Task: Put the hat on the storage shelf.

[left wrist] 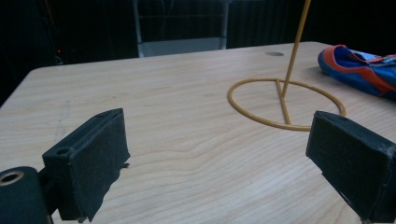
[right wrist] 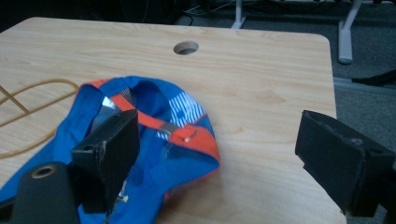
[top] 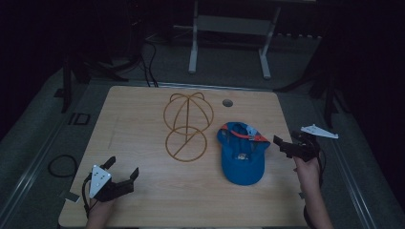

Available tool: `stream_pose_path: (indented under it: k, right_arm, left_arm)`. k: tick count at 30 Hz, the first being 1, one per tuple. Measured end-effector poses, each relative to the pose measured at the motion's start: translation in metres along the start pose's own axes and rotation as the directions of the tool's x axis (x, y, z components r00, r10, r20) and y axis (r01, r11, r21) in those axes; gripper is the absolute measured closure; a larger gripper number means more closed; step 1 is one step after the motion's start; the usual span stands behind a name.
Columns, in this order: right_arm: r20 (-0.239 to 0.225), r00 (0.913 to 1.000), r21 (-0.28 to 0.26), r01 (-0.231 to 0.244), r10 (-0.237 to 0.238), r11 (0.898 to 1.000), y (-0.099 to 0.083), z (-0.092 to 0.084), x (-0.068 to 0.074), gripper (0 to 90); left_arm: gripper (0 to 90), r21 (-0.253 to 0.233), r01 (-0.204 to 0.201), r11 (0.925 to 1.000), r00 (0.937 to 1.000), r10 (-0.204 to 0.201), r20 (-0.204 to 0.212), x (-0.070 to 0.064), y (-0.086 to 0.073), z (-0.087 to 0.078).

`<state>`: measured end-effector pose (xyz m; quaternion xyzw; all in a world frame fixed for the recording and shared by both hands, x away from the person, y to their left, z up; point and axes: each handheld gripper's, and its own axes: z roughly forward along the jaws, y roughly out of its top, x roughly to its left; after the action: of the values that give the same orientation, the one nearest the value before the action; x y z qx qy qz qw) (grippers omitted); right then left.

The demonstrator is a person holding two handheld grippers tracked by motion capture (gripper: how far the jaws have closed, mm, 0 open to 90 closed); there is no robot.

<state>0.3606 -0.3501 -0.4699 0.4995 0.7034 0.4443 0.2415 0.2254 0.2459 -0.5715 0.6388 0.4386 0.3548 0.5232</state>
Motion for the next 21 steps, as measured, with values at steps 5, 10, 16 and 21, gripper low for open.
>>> stream_pose_path:
  k: [5, 10, 16, 21]
  right_arm:
    - [-0.018, 0.9998, 0.028, 0.006, -0.005, 1.000, 0.012, 0.009, 0.005, 13.7]
    - [-0.048, 0.9968, 0.052, 0.066, -0.063, 0.996, 0.021, 0.022, 0.014, 13.1]
    - [-0.051, 0.9952, 0.089, 0.088, -0.084, 0.992, 0.028, 0.042, 0.021, 13.3]
    - [-0.058, 0.9950, 0.116, 0.088, -0.081, 0.989, 0.031, 0.062, 0.024, 17.0]
  left_arm:
    - [4.3, -0.014, 0.011, 0.9998, 0.9997, -0.010, 0.023, -0.002, 0.001, 0.000]
    - [2.5, -0.020, 0.015, 0.9997, 0.9989, -0.014, 0.046, -0.006, 0.003, 0.000]
    - [2.1, 0.011, 0.013, 0.9999, 0.9983, -0.014, 0.056, -0.008, 0.004, 0.001]
    - [2.2, 0.029, 0.054, 0.9981, 0.9950, -0.056, 0.082, -0.006, 0.003, 0.003]
